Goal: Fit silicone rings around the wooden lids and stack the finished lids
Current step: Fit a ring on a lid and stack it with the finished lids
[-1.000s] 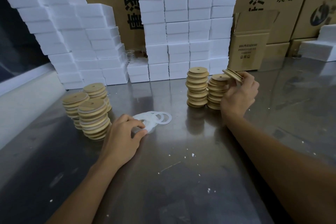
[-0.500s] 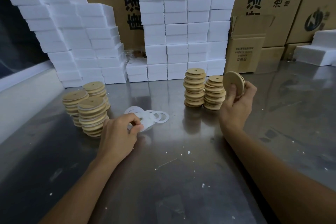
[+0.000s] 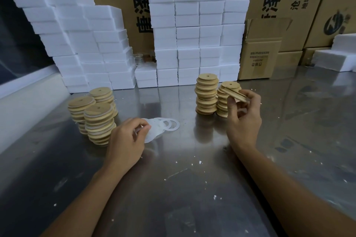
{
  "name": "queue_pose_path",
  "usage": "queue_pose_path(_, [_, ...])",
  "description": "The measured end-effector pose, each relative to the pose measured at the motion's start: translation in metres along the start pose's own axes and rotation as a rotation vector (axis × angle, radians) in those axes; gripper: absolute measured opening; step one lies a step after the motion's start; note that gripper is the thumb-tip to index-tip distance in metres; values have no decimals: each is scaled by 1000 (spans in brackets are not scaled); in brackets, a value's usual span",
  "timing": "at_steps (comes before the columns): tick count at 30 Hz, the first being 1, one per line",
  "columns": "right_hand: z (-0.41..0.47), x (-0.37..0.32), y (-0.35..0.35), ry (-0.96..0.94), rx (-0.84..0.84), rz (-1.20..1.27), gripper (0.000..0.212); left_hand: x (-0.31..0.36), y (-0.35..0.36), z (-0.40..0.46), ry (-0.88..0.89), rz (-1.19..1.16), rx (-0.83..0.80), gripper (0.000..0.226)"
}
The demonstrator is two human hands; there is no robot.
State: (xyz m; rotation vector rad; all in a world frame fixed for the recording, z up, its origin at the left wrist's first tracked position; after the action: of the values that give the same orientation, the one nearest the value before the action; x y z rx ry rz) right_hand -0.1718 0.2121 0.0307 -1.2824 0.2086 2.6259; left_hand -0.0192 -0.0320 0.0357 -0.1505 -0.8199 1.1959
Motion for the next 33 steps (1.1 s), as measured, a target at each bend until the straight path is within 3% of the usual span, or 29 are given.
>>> queue_pose_path(5, [-11, -14, 8, 27, -118, 75, 37, -4, 0, -1, -82, -49, 38, 11])
queue_pose_path(8, [-25, -29, 22, 66, -284, 197, 36, -1, 2, -2, -106, -91, 28, 10])
queue_pose_path(12, [-56, -50, 48, 308, -613, 471, 17, 5, 6, -4, -140, -142, 29, 14])
queue_pose_path(14, [-71, -61, 59, 432, -721, 577, 32, 7, 10, -4, -140, -170, 0, 17])
queue_pose_path(16, [-81, -66, 66, 509, -788, 630, 30, 10, 14, -5, -134, -207, -27, 18])
queue_pose_path(20, [-82, -63, 65, 586, -818, 618, 29, 6, 18, -6, -180, -263, -63, 20])
queue_pose_path(27, [-82, -52, 66, 526, -832, 444, 25, 3, 22, -7, -212, -301, -92, 22])
queue_pose_path(33, [-82, -52, 67, 612, -833, 570, 41, 8, 17, -5, -151, -194, -33, 17])
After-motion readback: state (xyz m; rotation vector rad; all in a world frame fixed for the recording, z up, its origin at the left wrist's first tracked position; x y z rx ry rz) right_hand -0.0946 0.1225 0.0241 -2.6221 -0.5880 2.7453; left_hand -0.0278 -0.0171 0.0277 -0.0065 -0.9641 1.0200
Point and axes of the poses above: each hand's wrist, its own z-axis towards the middle knuckle, its own y-axis out of the palm, x = y × z, the point moved 4 cm from there along z, towards the middle knuckle, and after that the axes turned 3 degrees about -z, right-handed, at the moved point
